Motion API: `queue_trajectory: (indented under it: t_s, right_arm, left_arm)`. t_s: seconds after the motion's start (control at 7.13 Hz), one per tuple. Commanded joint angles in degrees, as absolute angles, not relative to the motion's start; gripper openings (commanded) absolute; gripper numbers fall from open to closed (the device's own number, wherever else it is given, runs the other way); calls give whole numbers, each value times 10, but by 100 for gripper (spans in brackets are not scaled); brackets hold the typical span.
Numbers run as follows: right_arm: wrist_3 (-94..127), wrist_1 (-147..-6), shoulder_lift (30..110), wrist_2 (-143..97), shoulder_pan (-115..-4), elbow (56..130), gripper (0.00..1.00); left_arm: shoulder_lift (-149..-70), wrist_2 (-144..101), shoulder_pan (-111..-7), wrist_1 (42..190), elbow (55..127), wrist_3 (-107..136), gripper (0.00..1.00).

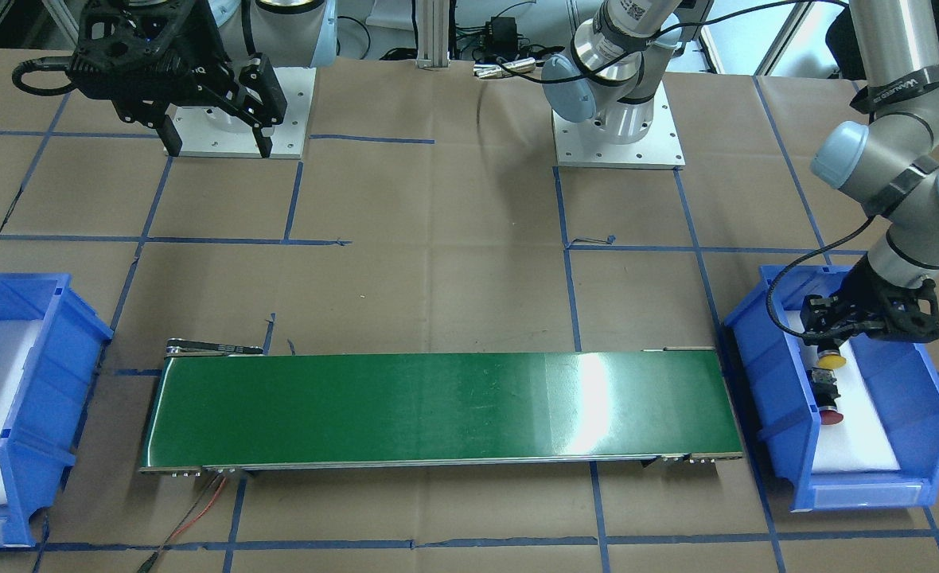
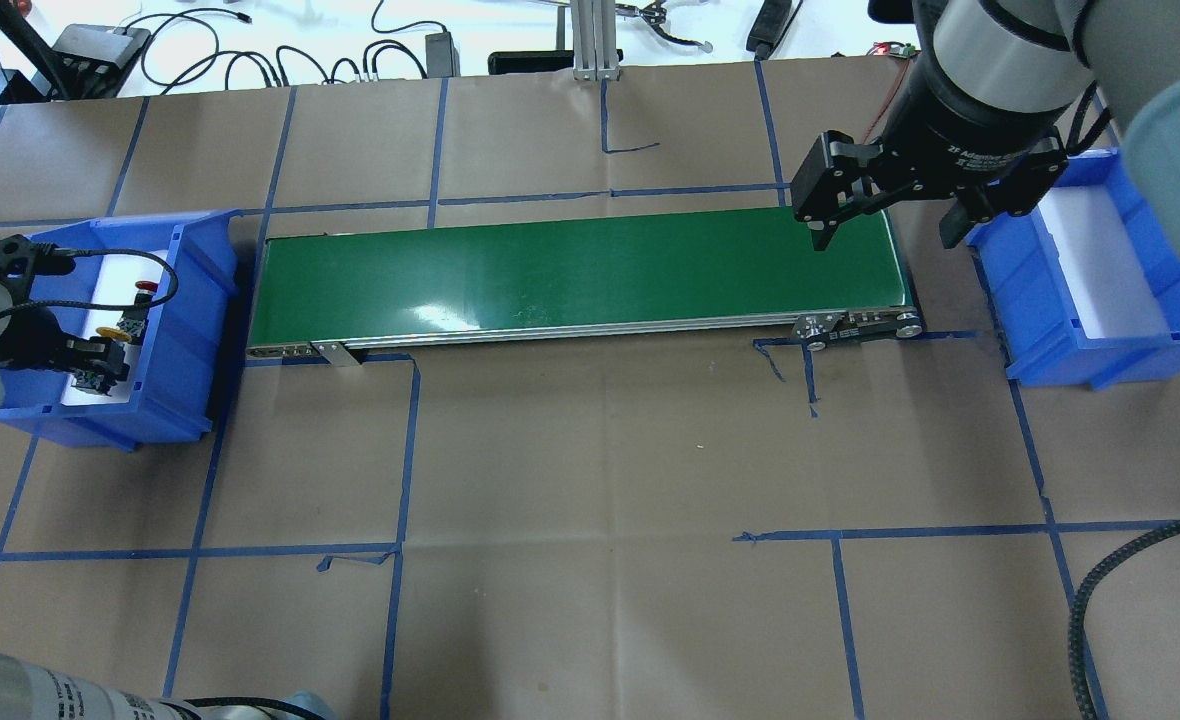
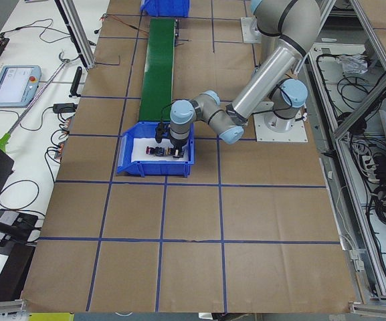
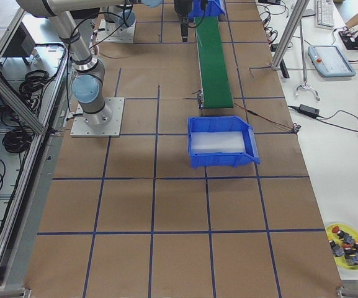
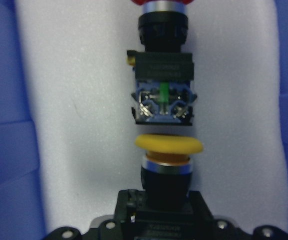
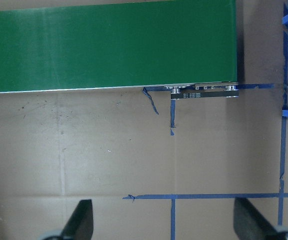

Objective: Transport two buttons from left to right
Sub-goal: 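Lift the yellow button and carry it with the left gripper onto the belt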

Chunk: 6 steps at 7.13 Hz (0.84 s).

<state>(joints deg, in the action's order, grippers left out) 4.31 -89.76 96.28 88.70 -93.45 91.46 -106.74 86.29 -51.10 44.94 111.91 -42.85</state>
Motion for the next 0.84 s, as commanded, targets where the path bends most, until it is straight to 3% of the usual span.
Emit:
queue_trajectory:
  t_s: [0.0, 0.42, 0.7]
  right_arm:
    - [43, -897, 961, 887, -933, 914, 100]
    - [43, -896, 965, 889, -934, 917, 100]
    - [43, -896, 962, 889, -934, 917, 100]
  left_arm:
    - [-1033, 867, -512, 586, 1024, -424, 6]
    - [-1035, 866, -517, 818, 851, -397, 6]
    - [-1062, 871, -601, 821, 804, -316, 6]
